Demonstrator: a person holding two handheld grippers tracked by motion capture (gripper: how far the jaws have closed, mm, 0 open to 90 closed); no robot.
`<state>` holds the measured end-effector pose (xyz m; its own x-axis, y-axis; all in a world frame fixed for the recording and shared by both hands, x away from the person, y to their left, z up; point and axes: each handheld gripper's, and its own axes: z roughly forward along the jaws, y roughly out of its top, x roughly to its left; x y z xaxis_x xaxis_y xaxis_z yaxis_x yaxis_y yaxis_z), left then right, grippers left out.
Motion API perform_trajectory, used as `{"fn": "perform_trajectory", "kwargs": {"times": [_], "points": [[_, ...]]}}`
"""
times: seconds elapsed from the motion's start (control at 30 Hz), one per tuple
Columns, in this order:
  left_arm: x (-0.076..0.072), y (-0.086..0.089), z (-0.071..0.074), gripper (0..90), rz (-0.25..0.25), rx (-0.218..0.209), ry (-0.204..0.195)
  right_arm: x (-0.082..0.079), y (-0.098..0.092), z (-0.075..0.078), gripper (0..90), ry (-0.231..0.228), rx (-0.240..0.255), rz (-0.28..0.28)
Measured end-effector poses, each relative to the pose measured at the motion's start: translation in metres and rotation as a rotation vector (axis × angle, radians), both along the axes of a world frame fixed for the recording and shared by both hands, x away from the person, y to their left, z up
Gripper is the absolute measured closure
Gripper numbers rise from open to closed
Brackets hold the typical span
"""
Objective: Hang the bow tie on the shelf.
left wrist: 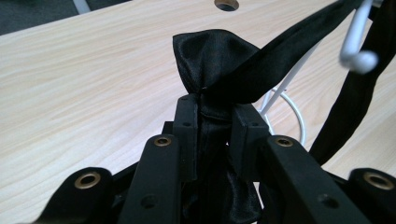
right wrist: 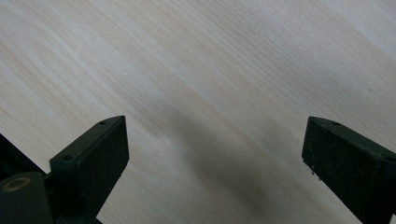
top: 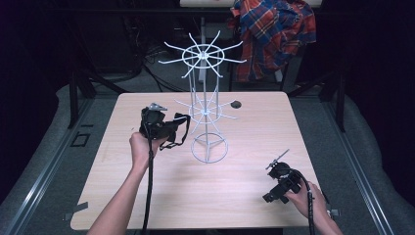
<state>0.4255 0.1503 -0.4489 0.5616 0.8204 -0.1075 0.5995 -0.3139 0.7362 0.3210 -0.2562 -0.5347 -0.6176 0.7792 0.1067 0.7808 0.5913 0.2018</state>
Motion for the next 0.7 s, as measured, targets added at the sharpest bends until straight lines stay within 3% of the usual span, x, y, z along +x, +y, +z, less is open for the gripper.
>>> {"fn": "perform_trajectory", "kwargs": {"times": [0.1,0.27,0.3,0.43,0.53,0.57,0.7], "points": [[0.0,-0.001,-0.005,74.5,-0.014,-0.011,0.015,-0.002,0.0,-0.003,6.9,-0.022,0.026,-0.035],[0.001,-0.002,-0.011,74.5,-0.021,-0.01,0.03,-0.002,0.0,-0.003,6.9,-0.019,0.031,-0.033],[0.001,-0.003,-0.012,74.5,-0.021,-0.011,0.032,0.0,-0.001,-0.001,6.9,0.001,-0.006,0.001],[0.002,-0.005,-0.016,74.4,-0.029,-0.004,0.043,0.0,0.0,-0.002,6.9,0.013,-0.004,0.007],[0.002,-0.007,-0.018,74.0,-0.029,-0.002,0.045,0.001,-0.001,0.0,6.9,0.021,-0.028,0.021],[0.002,-0.008,-0.018,73.9,-0.029,-0.004,0.046,0.0,-0.001,-0.001,6.9,0.013,-0.006,0.001],[0.002,-0.008,-0.02,72.8,-0.031,-0.005,0.051,0.0,-0.001,-0.001,6.9,0.011,-0.01,0.002]]}}
